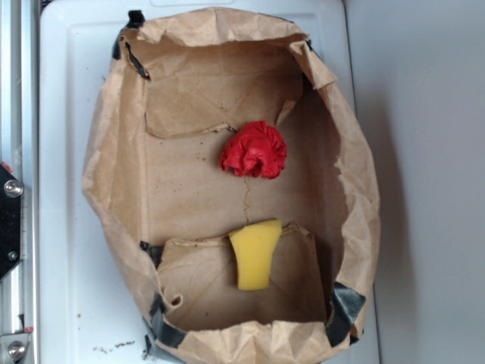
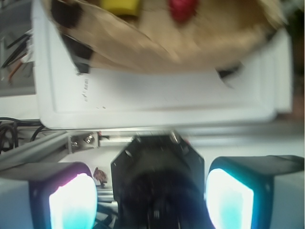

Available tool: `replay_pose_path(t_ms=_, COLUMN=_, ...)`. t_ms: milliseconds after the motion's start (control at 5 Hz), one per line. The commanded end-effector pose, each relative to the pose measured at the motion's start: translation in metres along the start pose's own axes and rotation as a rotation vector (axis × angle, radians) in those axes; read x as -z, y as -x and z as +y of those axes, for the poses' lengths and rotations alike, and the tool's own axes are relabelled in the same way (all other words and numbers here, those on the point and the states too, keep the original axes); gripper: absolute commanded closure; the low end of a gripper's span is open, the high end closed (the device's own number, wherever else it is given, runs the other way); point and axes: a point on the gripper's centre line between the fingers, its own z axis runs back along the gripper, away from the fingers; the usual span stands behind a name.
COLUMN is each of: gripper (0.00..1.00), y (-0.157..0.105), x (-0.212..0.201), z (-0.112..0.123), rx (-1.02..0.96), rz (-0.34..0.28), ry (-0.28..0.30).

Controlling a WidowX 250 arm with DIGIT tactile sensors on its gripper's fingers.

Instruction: Grab the green sponge.

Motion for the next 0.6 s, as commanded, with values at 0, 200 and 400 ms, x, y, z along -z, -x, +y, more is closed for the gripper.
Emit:
replay_pose_path(t_ms=0, gripper=0.00, y=-0.106, x=-0.007, z=0.006, rx=0.009, rz=-0.086, ry=0.024)
replay_pose_path(t_ms=200, gripper=0.00, y=-0.156, x=-0.006, z=0.009, rx=0.106, rz=-0.129, ry=0.043)
replay_pose_path(t_ms=400, gripper=0.00, y=-0.166, x=-0.004, z=0.008, rx=0.264, rz=-0.166, ry=0.039)
